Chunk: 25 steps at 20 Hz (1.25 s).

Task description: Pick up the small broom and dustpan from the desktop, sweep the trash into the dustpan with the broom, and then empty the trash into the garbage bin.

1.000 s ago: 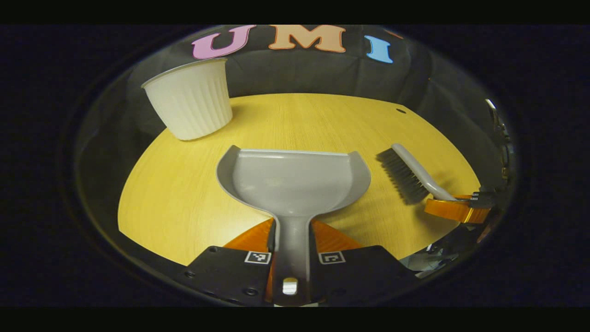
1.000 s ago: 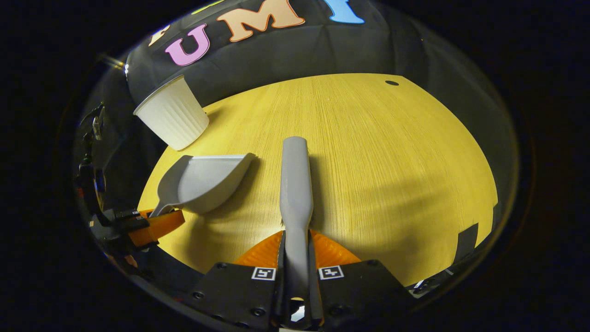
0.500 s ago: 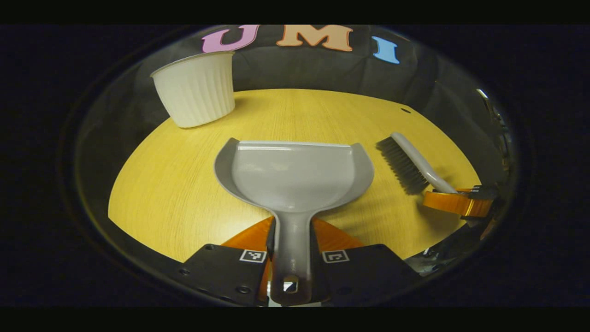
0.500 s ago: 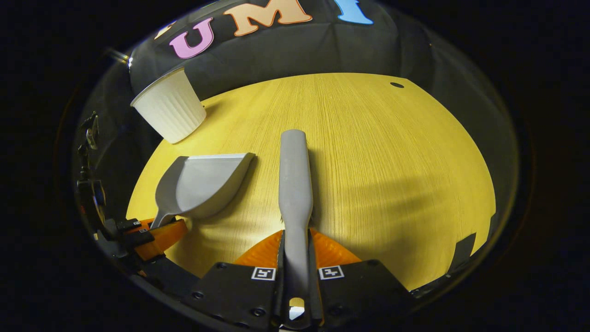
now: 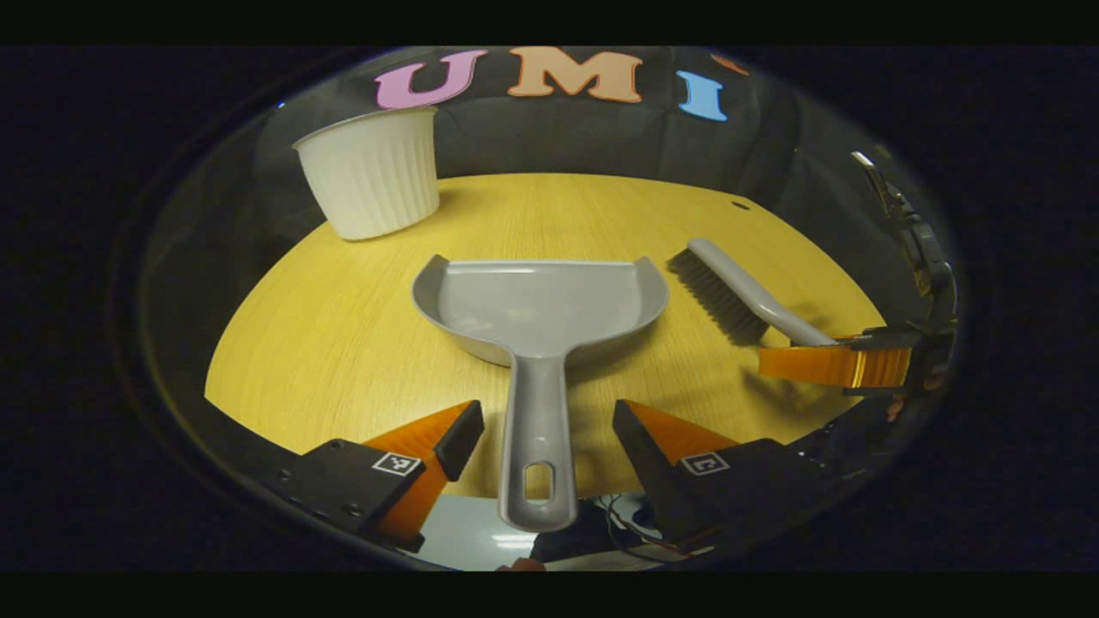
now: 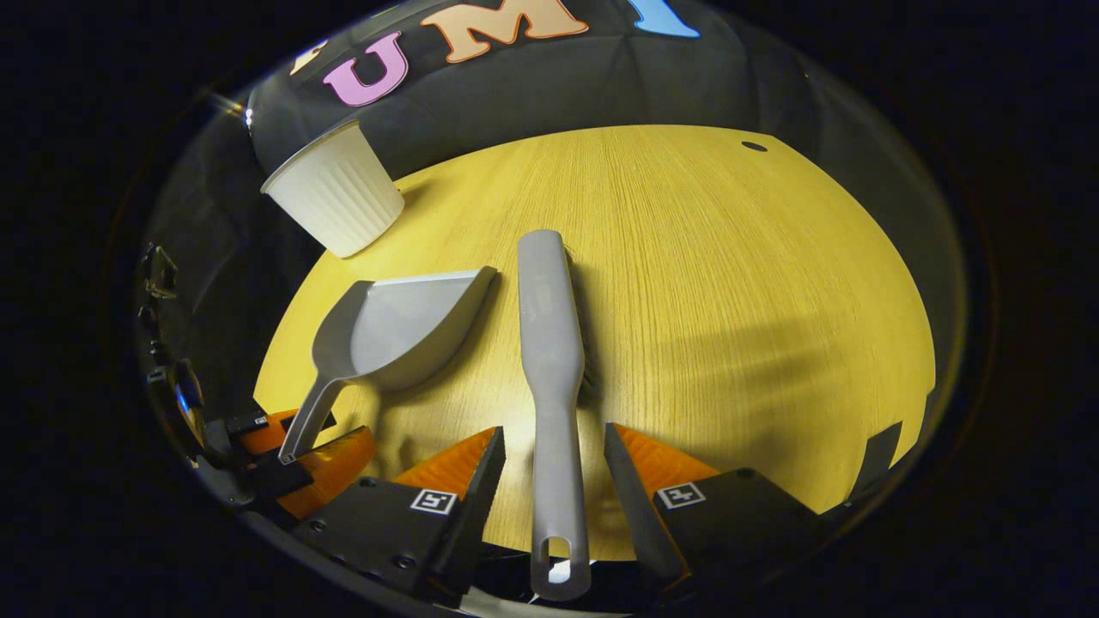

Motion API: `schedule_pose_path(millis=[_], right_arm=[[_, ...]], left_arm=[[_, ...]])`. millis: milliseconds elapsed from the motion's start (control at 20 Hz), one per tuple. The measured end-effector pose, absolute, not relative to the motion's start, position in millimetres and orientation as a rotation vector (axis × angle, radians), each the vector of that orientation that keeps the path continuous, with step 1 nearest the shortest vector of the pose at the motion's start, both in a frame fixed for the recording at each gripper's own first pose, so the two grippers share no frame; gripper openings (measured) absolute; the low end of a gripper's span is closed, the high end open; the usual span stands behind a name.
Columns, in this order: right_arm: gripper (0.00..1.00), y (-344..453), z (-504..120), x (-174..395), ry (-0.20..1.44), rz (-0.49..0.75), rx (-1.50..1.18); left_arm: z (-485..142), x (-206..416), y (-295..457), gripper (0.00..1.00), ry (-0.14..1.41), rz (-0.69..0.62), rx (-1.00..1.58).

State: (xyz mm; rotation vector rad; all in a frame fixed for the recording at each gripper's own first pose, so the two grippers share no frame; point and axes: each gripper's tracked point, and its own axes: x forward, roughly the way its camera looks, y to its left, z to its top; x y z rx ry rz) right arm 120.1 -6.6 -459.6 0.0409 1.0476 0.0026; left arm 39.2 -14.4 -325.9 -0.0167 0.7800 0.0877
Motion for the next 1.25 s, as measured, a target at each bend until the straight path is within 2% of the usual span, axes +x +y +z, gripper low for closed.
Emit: schedule_pose_path(millis=[100, 150, 200, 350, 600, 750, 850, 1000, 1250], right_arm=[[0.74, -5.3, -443.4, 119.1, 1.012, 0.0, 0.046], [0.9, -3.5, -435.0, 121.5, 0.965, 0.007, 0.043], [0.94, 0.4, -412.7, 124.2, 0.906, 0.015, 0.033], [0.93, 24.9, -333.9, 134.0, 0.688, 0.061, 0.034], [0.92, 58.0, -194.8, 142.9, 0.291, 0.078, 0.015], [0.92, 79.2, -127.1, 125.1, 0.082, 0.12, -0.017], [0.92, 92.6, -97.0, 106.3, -0.041, 0.139, -0.027], [0.92, 100.8, -86.9, 83.3, -0.095, 0.145, -0.025], [0.92, 111.8, -97.7, 86.0, -0.074, 0.148, -0.033]], left_arm=[[-309.8, 40.3, -13.1, 0.95, 0.731, 0.099, -0.007], [-300.2, 41.5, -11.1, 0.95, 0.696, 0.099, -0.003], [-287.4, 42.5, -9.9, 0.95, 0.657, 0.1, 0.003], [-229.0, 48.0, -8.1, 0.95, 0.525, 0.111, 0.01], [-86.7, 54.8, -6.6, 0.93, 0.202, 0.139, 0.005], [-12.9, 55.6, 1.6, 0.93, -0.062, 0.175, 0.112], [4.9, 51.0, -2.3, 0.92, -0.167, 0.192, 0.195], [1.5, 48.9, -8.6, 0.91, -0.186, 0.178, 0.257], [7.3, 35.3, -17.4, 0.93, -0.19, 0.15, 0.253]])
